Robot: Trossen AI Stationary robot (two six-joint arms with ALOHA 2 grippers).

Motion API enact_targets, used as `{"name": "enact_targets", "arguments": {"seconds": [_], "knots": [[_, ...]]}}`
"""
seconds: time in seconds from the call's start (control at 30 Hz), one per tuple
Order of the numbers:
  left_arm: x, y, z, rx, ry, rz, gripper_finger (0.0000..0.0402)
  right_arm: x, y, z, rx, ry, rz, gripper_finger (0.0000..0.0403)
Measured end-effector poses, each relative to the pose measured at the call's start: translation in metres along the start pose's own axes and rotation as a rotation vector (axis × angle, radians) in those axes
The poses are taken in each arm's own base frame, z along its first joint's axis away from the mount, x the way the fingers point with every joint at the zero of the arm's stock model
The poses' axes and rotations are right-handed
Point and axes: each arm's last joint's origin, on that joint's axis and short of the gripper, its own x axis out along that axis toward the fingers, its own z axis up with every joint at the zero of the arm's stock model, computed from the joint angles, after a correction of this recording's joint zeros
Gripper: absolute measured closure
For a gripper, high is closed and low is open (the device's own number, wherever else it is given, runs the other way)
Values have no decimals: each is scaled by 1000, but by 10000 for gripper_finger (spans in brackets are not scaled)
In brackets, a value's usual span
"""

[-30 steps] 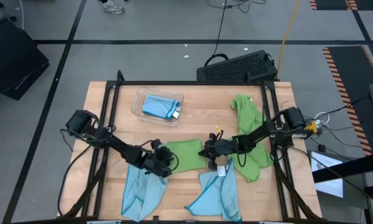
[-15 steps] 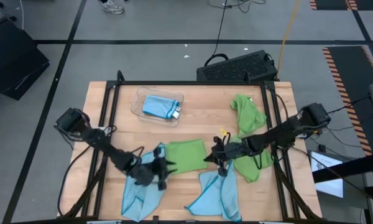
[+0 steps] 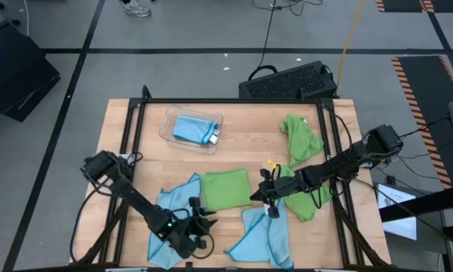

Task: Fold microfiber towels
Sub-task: Fold the bottom left green microfiber cloth

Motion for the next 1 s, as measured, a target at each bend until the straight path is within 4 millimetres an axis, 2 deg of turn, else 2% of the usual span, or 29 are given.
{"name": "enact_targets", "arguments": {"seconds": [0.1, 0.27, 0.4, 0.67, 1.0], "knots": [[11, -2, -4, 36, 30, 15, 222, 0, 0, 0, -1, 2, 0, 374], [26, 8, -10, 20, 109, 24, 161, 0, 0, -1, -6, 12, -2, 364], [37, 21, -12, -13, 184, 26, 149, 0, 0, -1, -4, 15, -3, 360], [50, 36, -13, -55, 271, -38, 202, 0, 1, -1, -4, 9, 2, 359], [50, 36, -17, -39, 304, -51, 326, 1, 3, -5, -11, 39, 4, 357]]}}
